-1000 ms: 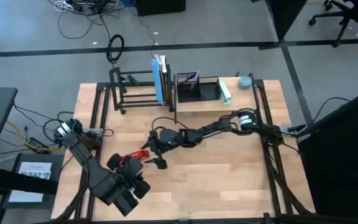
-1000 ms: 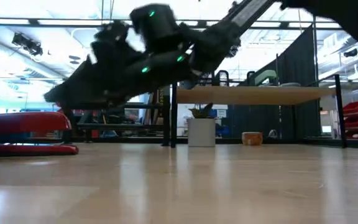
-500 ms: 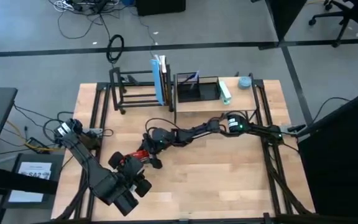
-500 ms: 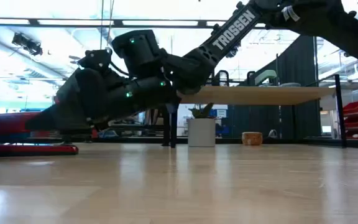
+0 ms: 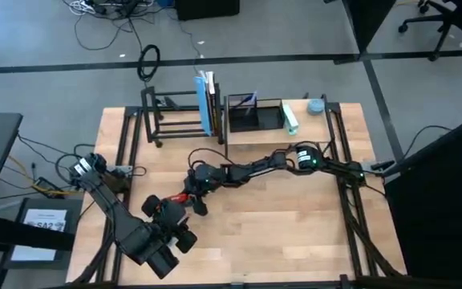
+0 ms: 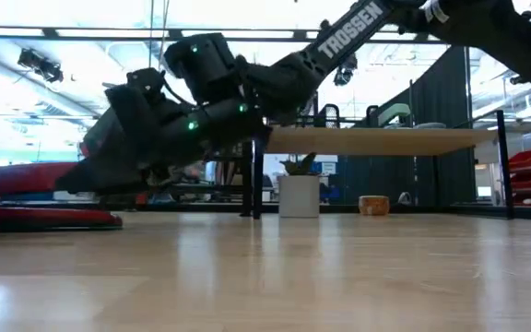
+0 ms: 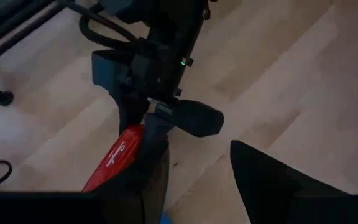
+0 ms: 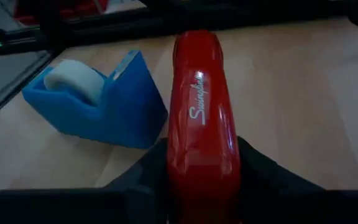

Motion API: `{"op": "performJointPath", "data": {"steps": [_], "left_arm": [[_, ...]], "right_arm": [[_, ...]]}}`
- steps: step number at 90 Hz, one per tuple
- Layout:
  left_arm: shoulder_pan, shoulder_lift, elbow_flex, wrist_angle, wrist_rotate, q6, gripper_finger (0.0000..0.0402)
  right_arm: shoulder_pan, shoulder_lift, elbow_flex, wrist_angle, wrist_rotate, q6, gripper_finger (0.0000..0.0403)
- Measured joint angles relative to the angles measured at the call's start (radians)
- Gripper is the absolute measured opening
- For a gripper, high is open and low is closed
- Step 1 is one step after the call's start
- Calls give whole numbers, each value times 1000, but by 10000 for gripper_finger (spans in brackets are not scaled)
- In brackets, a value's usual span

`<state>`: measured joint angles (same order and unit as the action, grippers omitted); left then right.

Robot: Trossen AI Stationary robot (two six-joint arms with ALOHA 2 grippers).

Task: Stock shelves
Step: Put the red stapler under the shelf

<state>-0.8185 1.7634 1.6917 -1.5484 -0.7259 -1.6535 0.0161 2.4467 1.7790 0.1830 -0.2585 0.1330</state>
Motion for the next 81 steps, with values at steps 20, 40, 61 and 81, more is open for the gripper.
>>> {"op": "performJointPath", "data": {"steps": [20,40,61,81], "left_arm": [[0,0,0,-1,-147,28,152],[-2,0,0,-2,-262,79,152],[-2,0,0,1,-419,154,152],[13,0,0,-1,-571,262,152]], "right_arm": [[8,-176,-6,-399,129,-64,99],[100,-433,-252,-560,228,-52,99],[260,-792,-658,-611,528,291,99],[465,-1022,-872,-962,897,1024,99]]}}
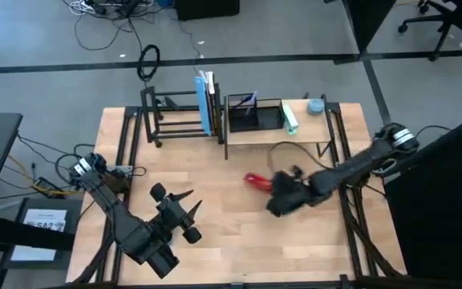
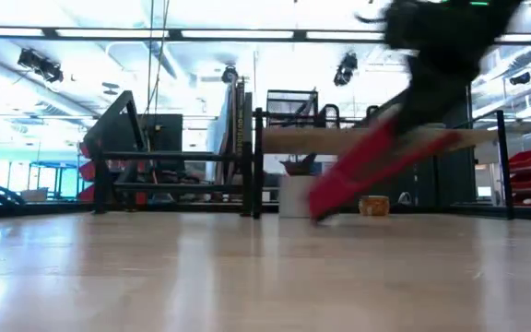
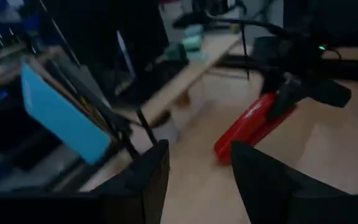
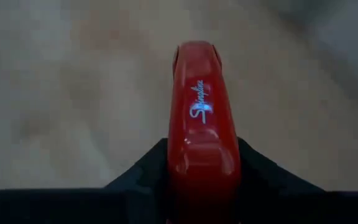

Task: Stock shelves
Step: Put the red stapler under the shelf

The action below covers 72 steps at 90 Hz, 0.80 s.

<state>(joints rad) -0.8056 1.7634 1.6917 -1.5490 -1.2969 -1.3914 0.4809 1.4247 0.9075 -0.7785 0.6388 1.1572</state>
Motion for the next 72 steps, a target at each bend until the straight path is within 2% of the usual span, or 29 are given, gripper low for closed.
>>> {"op": "performJointPath", "data": {"steps": [7,14,20,28,39,49,72], "left_arm": [[7,0,-1,2,-2,20,152],[11,0,-13,13,-12,23,152],[14,0,-31,33,-17,23,152],[16,0,-58,60,-19,23,152],[23,0,-87,94,-22,22,152],[30,0,-93,96,-22,22,152],[34,0,-93,102,-18,22,152]], "right_arm": [[44,-19,-39,-199,91,320,99],[52,-9,-80,-350,164,570,99],[38,14,-120,-346,217,695,99],[-7,61,-162,-260,268,749,99],[-73,159,-182,-78,336,730,99],[-139,245,-164,57,352,662,99],[-283,345,-151,458,368,300,99]]}}
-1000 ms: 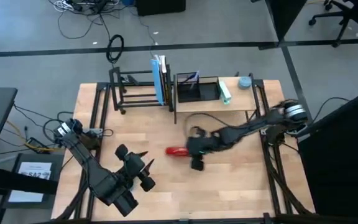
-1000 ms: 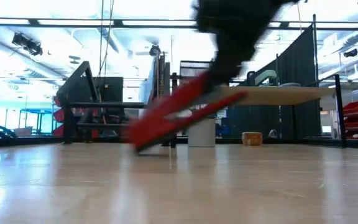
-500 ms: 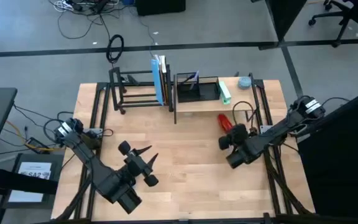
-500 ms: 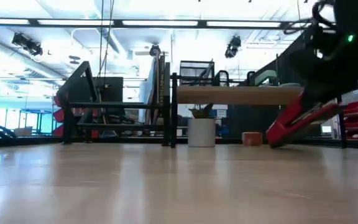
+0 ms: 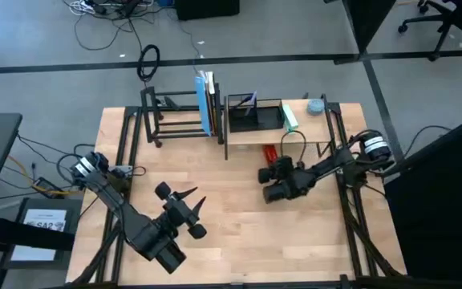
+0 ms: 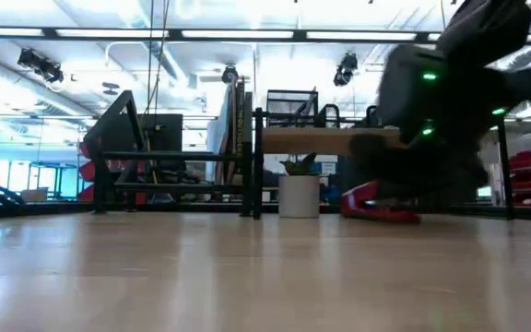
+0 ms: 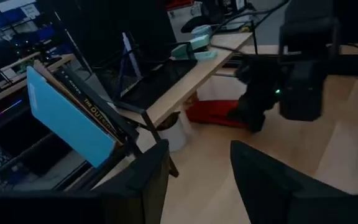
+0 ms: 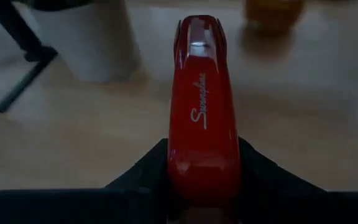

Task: Stock shelves
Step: Put the red stapler under the shelf

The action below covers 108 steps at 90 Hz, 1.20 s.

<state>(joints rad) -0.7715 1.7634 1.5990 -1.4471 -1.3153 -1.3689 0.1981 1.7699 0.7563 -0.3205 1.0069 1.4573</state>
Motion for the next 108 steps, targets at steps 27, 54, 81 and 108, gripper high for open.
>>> {"op": "performJointPath", "data": {"steps": [27,54,81,108], "left_arm": [[0,0,0,17,1,0,152],[0,0,0,33,5,0,152],[0,0,0,42,29,-1,152],[6,0,0,98,177,-9,152]], "right_arm": [[-163,6,1,310,-100,-288,99],[-189,5,1,428,-235,-397,234],[-170,5,1,461,-298,-452,301],[-28,-67,0,316,-334,-493,295]]}}
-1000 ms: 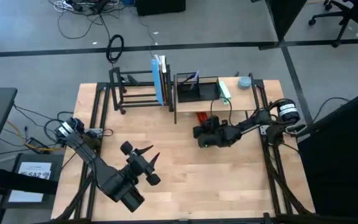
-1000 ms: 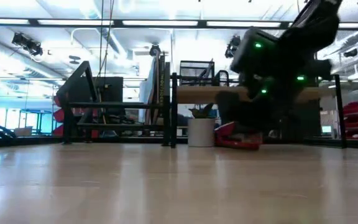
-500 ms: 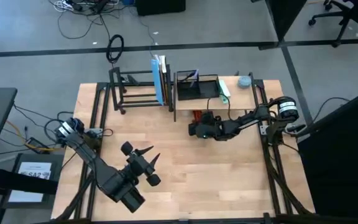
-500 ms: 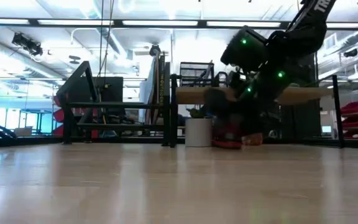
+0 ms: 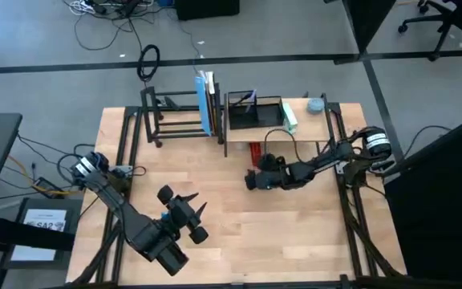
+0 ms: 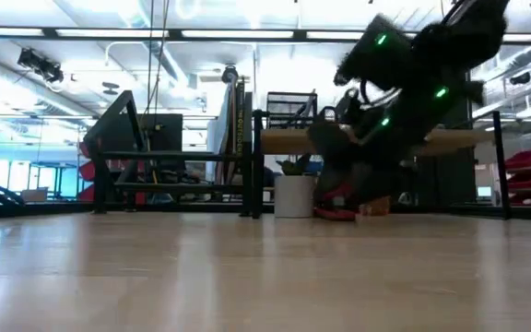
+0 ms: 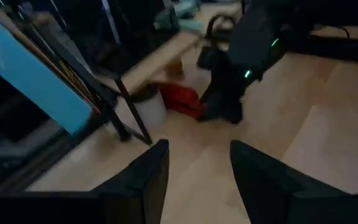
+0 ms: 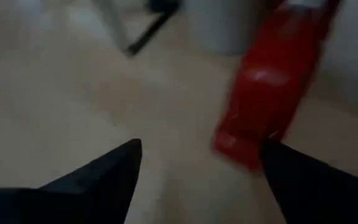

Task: Stock shelves
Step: Put the red stapler under the shelf, then put the blue tape dispenser on the shelf

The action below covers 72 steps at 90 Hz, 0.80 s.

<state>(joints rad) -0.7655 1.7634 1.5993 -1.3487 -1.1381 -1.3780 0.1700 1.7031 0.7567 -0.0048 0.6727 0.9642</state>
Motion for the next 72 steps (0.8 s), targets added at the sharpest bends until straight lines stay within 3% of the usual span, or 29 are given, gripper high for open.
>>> {"op": "performJointPath", "data": {"steps": [11,19,36,47,56,64,72], "left_arm": [[11,0,1,3,176,-6,152],[14,0,1,-34,325,-112,152],[-14,1,-50,-56,711,-345,156],[-79,-1,-113,12,904,-549,183],[-146,2,-151,120,991,-717,223],[-201,1,-185,235,999,-852,266],[-228,7,-198,289,1015,-882,304]], "right_arm": [[87,-62,0,-69,12,-30,295],[141,-86,0,-41,13,-75,296],[202,-66,1,195,13,-217,294],[201,-27,0,359,8,-317,295],[194,10,0,462,-35,-377,294],[188,39,0,511,-101,-398,293],[182,66,0,523,-152,-400,293]]}}
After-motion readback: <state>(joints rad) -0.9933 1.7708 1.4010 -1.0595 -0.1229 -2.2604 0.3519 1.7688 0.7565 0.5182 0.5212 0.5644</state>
